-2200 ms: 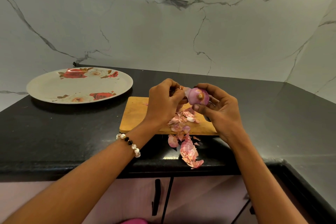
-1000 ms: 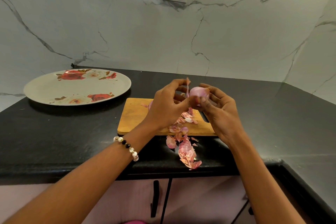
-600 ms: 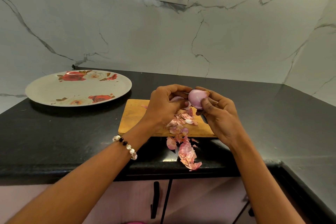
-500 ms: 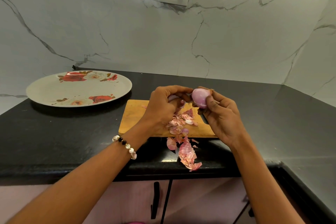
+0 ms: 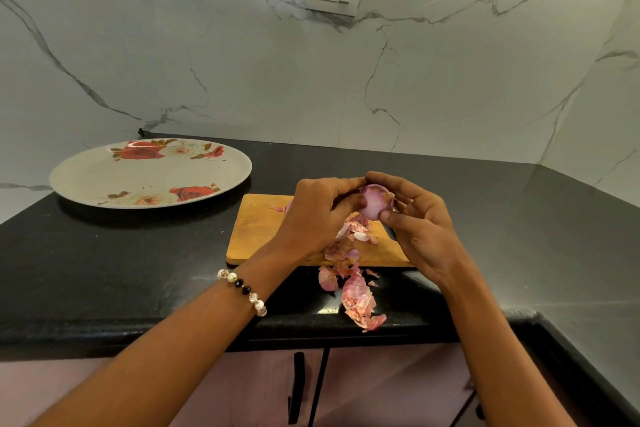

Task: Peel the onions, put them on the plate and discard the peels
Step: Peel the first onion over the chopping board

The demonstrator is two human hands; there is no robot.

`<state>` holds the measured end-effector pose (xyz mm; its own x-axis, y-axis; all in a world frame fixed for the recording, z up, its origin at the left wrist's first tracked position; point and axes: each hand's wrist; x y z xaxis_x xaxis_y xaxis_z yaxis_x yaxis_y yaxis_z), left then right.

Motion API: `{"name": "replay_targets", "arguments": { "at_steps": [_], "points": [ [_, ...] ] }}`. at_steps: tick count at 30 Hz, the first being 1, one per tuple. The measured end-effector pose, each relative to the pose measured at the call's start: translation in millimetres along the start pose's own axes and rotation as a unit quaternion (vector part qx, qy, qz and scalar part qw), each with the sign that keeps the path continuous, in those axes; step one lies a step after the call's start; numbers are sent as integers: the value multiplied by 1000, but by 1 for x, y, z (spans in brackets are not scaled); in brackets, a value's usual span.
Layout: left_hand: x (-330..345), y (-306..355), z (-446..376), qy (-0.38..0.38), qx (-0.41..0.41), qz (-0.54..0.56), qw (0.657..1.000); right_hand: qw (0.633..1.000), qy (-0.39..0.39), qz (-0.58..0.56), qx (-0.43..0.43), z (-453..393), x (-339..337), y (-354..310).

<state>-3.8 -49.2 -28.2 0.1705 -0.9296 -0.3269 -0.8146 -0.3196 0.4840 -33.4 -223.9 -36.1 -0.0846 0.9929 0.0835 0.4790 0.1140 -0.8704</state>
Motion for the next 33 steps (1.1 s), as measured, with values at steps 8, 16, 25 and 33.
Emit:
{"name": "replay_targets", "arguments": {
  "at_steps": [8,16,25,33],
  "points": [
    [-4,-1,0,-18,-23,25,999,1000,-21,-9,2,-1,-1,0],
    [-5,0,0,-14,-33,17,999,1000,-18,14,13,0,-3,3],
    [-4,1,2,-3,-29,-25,999,998,-36,49,17,0,0,4],
    [-2,5,1,26,-48,-45,997,998,-39,40,12,0,4,3]
  ]
}}
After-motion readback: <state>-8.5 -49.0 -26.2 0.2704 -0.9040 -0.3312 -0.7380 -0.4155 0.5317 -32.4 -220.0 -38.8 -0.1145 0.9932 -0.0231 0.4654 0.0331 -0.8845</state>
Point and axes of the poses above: each hand's wrist, its own z-axis away from the middle knuckle, its own x-axis out of the palm, y = z × x, and after that the axes turned 5 degrees about y, right-handed
